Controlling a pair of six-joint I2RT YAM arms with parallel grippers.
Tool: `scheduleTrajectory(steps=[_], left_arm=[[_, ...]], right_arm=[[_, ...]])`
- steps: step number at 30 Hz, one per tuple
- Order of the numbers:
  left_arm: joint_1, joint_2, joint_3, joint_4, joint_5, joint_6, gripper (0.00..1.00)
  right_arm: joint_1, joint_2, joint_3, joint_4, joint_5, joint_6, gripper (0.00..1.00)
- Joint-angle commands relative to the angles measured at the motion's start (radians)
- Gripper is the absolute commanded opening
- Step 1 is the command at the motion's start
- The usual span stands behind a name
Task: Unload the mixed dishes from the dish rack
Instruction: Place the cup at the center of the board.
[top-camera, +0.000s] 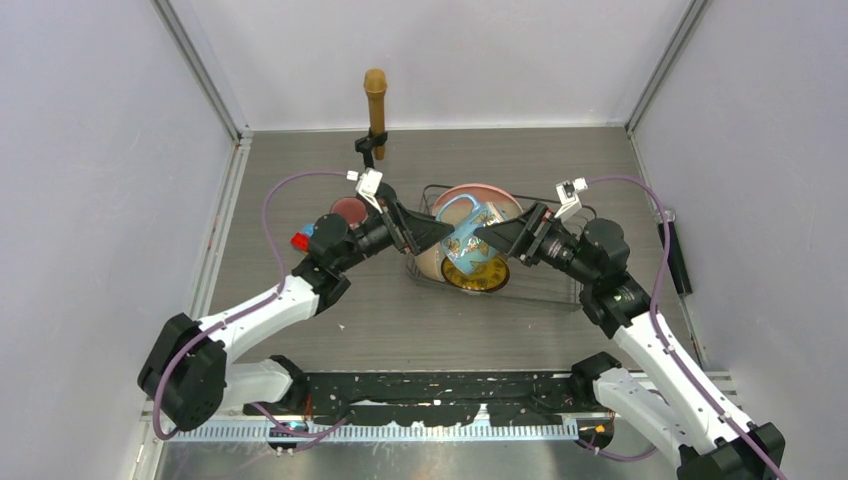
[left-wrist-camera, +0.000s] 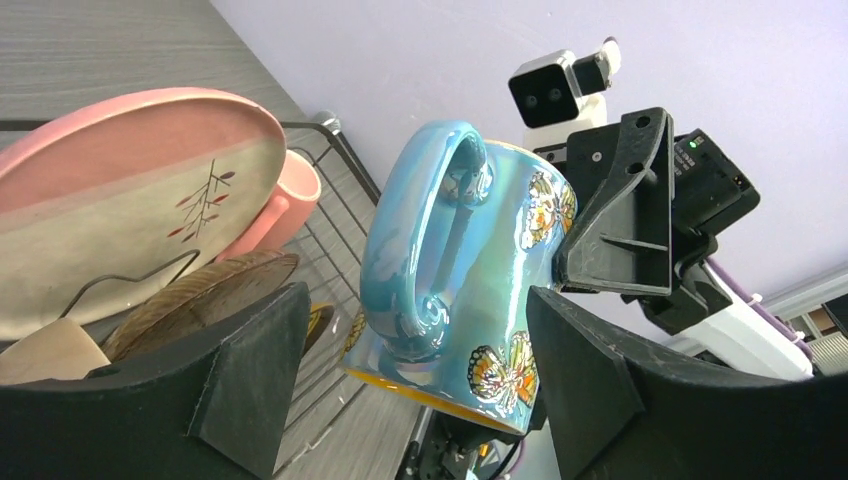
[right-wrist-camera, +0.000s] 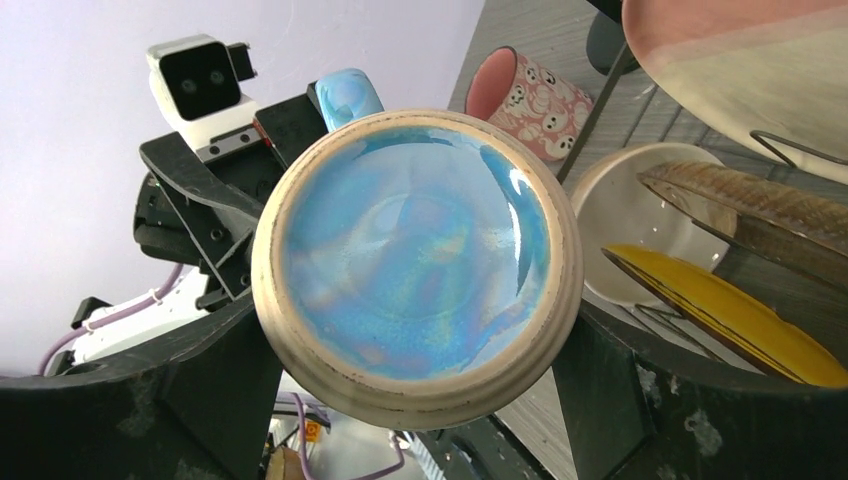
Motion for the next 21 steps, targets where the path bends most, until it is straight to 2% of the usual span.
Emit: scheduleTrajectory(steps=[1,4,13,21], left_arm=[[-0.028,0.02,0.002,0.104,-0.109,-0.014,0.8],[-0.038,0.041,0.004,0.121,-0.133,-0.022,0.76],[-0.043,0.087,-0.017,0.218,-0.179,-0.096,0.52],[-0.054,0.106,-0.01,0.226,-0.198,-0.109,0.32]], right_arm=[[0.011,-0.001,0.0,0.336,-0.006,0.096,0.07],[0.013,0.013,-0.018,0.382,-0.007,0.129,0.07],[0.028,0.025,-0.038,0.424,-0.004,0.151,0.07],[0.042,0.05,-0.055,0.464,0.009,0.163,0.07]])
